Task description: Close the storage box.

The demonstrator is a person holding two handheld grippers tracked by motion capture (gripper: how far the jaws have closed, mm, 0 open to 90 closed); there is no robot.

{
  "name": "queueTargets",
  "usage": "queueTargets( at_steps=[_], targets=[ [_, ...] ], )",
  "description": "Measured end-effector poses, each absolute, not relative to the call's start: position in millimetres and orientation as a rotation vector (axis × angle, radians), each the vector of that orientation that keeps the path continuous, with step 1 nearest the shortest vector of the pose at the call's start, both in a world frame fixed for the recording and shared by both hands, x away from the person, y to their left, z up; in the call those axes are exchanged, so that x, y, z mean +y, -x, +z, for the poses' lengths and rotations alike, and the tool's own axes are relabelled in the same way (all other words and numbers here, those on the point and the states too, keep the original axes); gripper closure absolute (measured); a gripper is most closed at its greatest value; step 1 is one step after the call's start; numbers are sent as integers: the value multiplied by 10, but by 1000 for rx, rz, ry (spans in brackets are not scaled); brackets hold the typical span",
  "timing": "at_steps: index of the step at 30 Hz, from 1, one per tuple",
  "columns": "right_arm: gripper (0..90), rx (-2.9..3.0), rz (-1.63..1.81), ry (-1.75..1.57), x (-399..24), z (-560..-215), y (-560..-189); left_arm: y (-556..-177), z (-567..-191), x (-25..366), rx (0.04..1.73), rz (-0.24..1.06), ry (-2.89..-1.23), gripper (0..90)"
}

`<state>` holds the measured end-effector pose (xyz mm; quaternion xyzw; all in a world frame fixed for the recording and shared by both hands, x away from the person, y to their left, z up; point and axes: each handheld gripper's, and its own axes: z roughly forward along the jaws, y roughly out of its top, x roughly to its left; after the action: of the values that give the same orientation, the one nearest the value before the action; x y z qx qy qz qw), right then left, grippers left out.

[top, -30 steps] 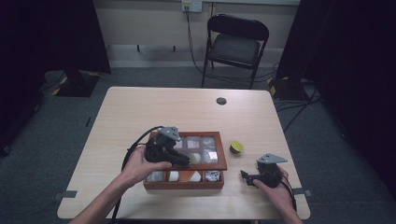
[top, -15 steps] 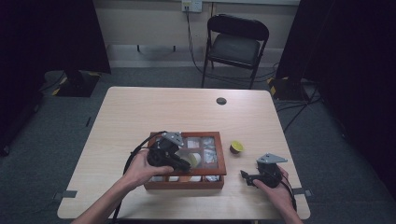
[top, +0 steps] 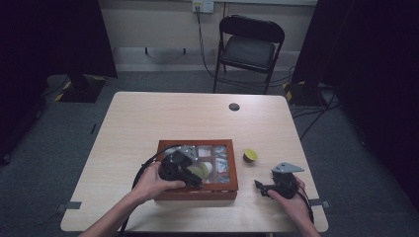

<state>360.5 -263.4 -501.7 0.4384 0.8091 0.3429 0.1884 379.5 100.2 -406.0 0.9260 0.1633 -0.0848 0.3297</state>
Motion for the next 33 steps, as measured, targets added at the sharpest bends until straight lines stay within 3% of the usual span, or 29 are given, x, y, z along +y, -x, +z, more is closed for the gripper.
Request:
queueTargets(
  at_steps=[18, 21, 33],
  targets=[
    [153, 2276, 964, -1234, -2634, -5017, -3604, -3780, -4184, 978, 454, -227, -2433, 854],
    [153, 2276, 964, -1234, -2634, -5017, -3604, -3788, -4192, 1002, 465, -243, -2395, 811],
    [152, 2276, 964, -1234, -2633, -5017, -3605, -3823, -4100, 1212, 584, -130, -2287, 308]
  ],
)
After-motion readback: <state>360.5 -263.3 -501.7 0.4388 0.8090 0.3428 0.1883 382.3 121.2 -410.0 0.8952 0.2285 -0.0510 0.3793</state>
